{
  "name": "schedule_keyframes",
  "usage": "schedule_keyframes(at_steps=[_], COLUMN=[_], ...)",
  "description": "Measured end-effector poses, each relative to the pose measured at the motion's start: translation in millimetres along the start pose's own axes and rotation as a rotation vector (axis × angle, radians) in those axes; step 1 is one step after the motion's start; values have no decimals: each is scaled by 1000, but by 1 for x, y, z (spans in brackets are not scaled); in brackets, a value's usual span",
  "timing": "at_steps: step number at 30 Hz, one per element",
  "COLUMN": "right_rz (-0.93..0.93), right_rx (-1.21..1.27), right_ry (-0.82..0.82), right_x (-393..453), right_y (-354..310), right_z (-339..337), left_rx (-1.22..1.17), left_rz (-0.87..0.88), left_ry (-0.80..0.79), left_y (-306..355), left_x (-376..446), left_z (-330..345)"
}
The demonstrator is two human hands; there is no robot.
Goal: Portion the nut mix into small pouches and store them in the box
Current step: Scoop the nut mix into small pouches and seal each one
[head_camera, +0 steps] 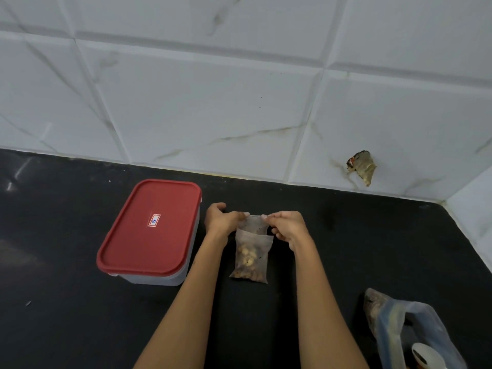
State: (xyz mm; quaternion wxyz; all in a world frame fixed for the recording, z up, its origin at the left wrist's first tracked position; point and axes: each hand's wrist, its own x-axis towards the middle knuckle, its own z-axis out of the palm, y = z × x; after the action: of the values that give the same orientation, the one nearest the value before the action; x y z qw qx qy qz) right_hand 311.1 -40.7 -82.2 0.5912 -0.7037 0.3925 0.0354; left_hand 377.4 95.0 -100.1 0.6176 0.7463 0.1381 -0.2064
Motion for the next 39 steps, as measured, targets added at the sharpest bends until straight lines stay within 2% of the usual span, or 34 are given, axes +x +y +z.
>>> schedule_keyframes(at_steps=[10,17,21,26,31,39], right_rz=[-54,-99,-98,-92,-67,-91], right_rx=[-5,-46,31,128,171,175], right_ry=[-48,-16,26,171,193,215], right_x=[-4,-1,-1,-3,-5,-6], right_y=[5,8,12,18,16,18], right_z=[3,11,13,15,17,18], left_rx=[45,88,122,130,153,161], left_rz=[39,75,99,73,25,90], left_ry=[-57,-91,-52,89,78,119], left_y=[0,-1,-3,2,5,0], left_x=[5,3,1,-9,-6,-8], left_z=[-2,4,6,5,4,2])
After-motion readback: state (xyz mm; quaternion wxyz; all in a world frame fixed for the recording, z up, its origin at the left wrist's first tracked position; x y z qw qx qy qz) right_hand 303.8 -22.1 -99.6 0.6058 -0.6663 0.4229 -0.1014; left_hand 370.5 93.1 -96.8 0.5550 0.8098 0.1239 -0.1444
